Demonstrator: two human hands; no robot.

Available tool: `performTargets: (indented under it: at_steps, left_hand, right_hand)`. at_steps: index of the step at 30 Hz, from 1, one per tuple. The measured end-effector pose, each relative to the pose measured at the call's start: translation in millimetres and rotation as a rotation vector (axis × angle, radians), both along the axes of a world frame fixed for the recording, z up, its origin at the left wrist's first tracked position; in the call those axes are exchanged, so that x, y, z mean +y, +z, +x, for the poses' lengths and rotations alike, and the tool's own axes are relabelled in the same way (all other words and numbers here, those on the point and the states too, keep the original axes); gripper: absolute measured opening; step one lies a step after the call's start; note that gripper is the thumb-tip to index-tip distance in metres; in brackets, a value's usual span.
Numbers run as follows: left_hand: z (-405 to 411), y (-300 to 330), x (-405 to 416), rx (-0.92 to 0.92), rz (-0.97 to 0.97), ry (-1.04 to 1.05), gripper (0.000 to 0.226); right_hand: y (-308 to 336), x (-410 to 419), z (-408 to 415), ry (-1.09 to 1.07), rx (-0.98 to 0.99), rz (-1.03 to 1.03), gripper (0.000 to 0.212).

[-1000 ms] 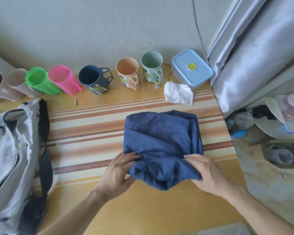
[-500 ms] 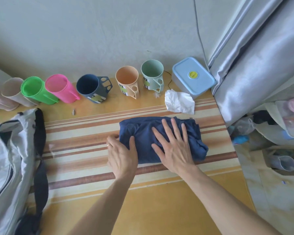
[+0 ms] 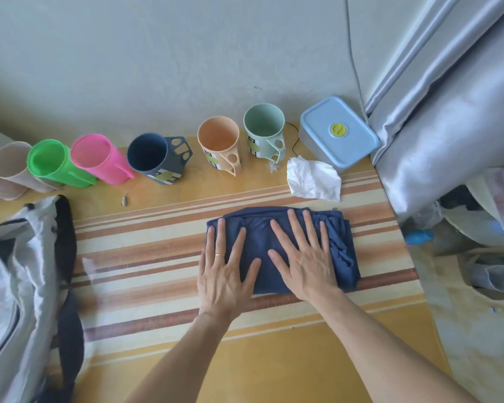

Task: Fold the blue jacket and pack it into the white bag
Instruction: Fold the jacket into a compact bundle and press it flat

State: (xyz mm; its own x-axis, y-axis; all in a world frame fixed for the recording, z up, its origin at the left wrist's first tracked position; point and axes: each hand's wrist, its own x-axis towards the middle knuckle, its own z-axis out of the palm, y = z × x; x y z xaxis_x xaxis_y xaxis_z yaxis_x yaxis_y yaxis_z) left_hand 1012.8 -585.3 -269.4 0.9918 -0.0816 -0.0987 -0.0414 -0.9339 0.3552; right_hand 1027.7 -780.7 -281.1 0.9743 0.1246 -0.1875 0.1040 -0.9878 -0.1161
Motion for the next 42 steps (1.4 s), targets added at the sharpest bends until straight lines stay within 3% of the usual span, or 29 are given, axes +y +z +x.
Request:
performTargets:
  at_steps: [5,7,9,12,14,16,17,18,19,20,22,23,25,29,31,35,40,42]
  left_hand:
    - [-10,38,-12,0.154,-0.387,0.591,0.08]
    - [-3,41,-10,0.305,-0.449,0.776,0.082]
    - [7,46,-7,0.431,-0.551,0.904,0.07]
    - [12,63,-10,0.413,-0.683,0.841,0.029]
    - [10,84,-27,0.331,-0.694,0.636,0.021]
    - [4,95,-50,0.264,-0.691,0.388,0.019]
    - [1,95,-62,0.247,-0.675,0.268,0.022]
    - [-3,89,-74,0.231,-0.622,0.134,0.029]
    - [-6,79,-85,0.206,-0.535,-0.031,0.035]
    - [-10,65,-95,0.165,-0.422,-0.198,0.036]
    - [-16,41,-111,0.117,-0.236,-0.42,0.027]
    - [-17,36,-118,0.132,-0.205,-0.44,0.027]
    - [-16,36,-127,0.152,-0.203,-0.422,0.041]
    - [0,38,-131,-0.014,-0.223,-0.411,0.045]
    - [8,32,-128,-0.053,-0.106,-0.446,0.054]
    - [8,1,-123,0.016,0.051,-0.587,0.065]
    - [7,-20,-129,0.007,0.039,-0.559,0.058]
    - [8,-21,-129,0.015,-0.058,-0.564,0.057]
  right_hand:
    - [21,13,-3,-0.069,-0.103,-0.011,0.063]
    - [32,26,-14,-0.069,-0.248,0.05,0.05]
    - [32,35,-29,-0.053,-0.339,0.147,0.032]
    - [35,37,-35,-0.095,-0.096,0.345,0.033]
    - [56,29,-24,-0.377,0.129,0.742,0.043]
    - [81,13,-15,-0.732,0.407,1.435,0.05]
    - [88,2,-13,-0.846,0.482,1.683,0.053]
    - [92,-9,-11,-0.894,0.485,1.782,0.053]
    - [95,-19,-11,-0.907,0.41,1.692,0.05]
    - [92,-27,-14,-0.909,0.292,1.47,0.048]
    - [76,-48,-20,-0.909,0.023,0.816,0.049]
    - [67,-57,-24,-0.862,-0.093,0.556,0.051]
    - [50,-73,-32,-0.658,-0.223,0.339,0.063]
    - [27,-93,-41,-0.393,-0.281,0.276,0.078]
    - [23,-97,-42,-0.327,-0.264,0.29,0.078]
    - [4,-107,-46,-0.302,-0.119,0.293,0.061]
    - [-15,-112,-40,-0.306,-0.12,0.22,0.062]
    - [-14,-112,-40,-0.309,-0.12,0.219,0.061]
